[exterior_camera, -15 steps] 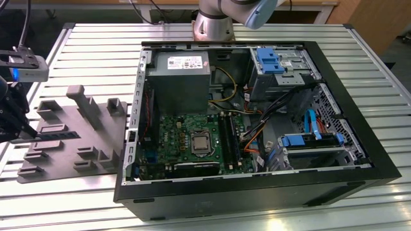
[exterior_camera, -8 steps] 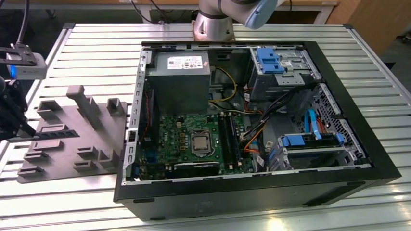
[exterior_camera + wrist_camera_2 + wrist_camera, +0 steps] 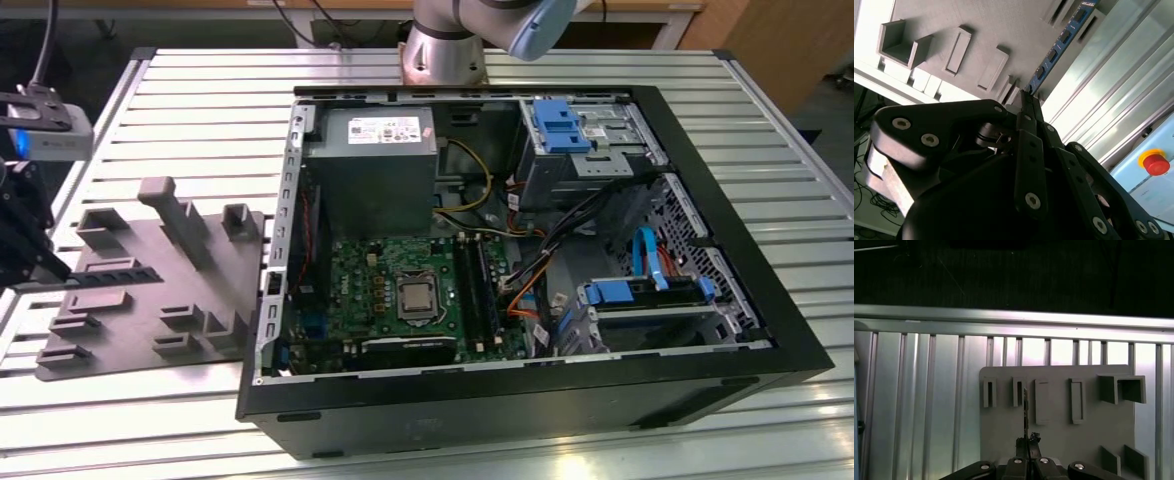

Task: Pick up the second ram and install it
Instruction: 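Pick up the second ram and move it above second insertion slot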

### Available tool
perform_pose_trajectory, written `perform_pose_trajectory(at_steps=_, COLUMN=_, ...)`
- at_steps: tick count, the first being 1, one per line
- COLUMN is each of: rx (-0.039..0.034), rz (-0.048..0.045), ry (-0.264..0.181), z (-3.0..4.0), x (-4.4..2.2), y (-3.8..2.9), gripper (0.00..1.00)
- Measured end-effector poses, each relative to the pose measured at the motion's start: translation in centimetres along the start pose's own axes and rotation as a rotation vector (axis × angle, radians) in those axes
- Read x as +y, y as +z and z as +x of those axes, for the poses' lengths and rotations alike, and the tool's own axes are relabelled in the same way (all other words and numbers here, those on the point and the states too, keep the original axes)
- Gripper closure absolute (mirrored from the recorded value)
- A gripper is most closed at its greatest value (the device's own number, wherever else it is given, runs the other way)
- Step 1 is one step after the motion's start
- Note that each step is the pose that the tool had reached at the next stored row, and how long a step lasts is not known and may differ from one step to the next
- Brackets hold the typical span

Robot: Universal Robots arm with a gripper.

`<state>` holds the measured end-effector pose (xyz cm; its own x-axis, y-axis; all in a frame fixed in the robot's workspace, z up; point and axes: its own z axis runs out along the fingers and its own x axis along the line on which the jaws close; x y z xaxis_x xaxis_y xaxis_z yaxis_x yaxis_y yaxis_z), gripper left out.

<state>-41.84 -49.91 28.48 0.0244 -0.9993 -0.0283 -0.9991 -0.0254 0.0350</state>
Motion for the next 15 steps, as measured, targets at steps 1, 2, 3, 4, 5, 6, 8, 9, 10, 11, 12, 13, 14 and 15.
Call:
perform_pose_trajectory(at_steps=1, rx=0.0, rz=0.0, ry=0.0, z=0.0, x=0.0, y=-0.07, gripper=0.88)
perform_pose_trajectory(at_steps=2, rx=0.0, rz=0.0001, ry=0.0, z=0.0, x=0.0, y=-0.13, gripper=0.88)
perform_pose_trajectory(at_steps=3, rx=-0.0001, rz=0.0001, ry=0.0, z=0.0, x=0.01, y=-0.19, gripper=0.88)
perform_pose_trajectory(at_steps=4, rx=0.0, rz=0.0001, ry=0.0, z=-0.01, x=0.01, y=-0.26, gripper=0.88)
perform_pose_trajectory(at_steps=5, rx=0.0, rz=0.0003, ry=0.0, z=-0.01, x=0.01, y=-0.32, gripper=0.88)
perform_pose_trajectory(at_steps=6, rx=-0.0001, rz=0.0004, ry=0.0, z=-0.01, x=0.01, y=-0.38, gripper=0.88)
perform_pose_trajectory(at_steps=8, rx=-0.0001, rz=0.0004, ry=0.0, z=-0.01, x=0.02, y=-0.5, gripper=0.88)
perform_pose_trajectory(at_steps=9, rx=-0.0001, rz=0.0005, ry=0.0, z=-0.01, x=0.02, y=-0.55, gripper=0.88)
perform_pose_trajectory(at_steps=10, rx=-0.0001, rz=0.0005, ry=0.0, z=-0.01, x=0.02, y=-0.6, gripper=0.88)
perform_pose_trajectory(at_steps=11, rx=-0.0001, rz=0.0005, ry=0.0, z=-0.02, x=0.02, y=-0.66, gripper=0.88)
perform_pose_trajectory(at_steps=12, rx=-0.0002, rz=0.0006, ry=0.0, z=-0.02, x=0.02, y=-0.72, gripper=0.88)
perform_pose_trajectory(at_steps=13, rx=-0.0003, rz=0.0007, ry=0.0, z=-0.02, x=0.03, y=-0.76, gripper=0.88)
perform_pose_trajectory(at_steps=14, rx=-0.0002, rz=0.0008, ry=0.0, z=-0.02, x=0.03, y=-0.82, gripper=0.88)
perform_pose_trajectory(at_steps=15, rx=-0.0002, rz=0.0008, ry=0.0, z=-0.02, x=0.03, y=-0.88, gripper=0.88)
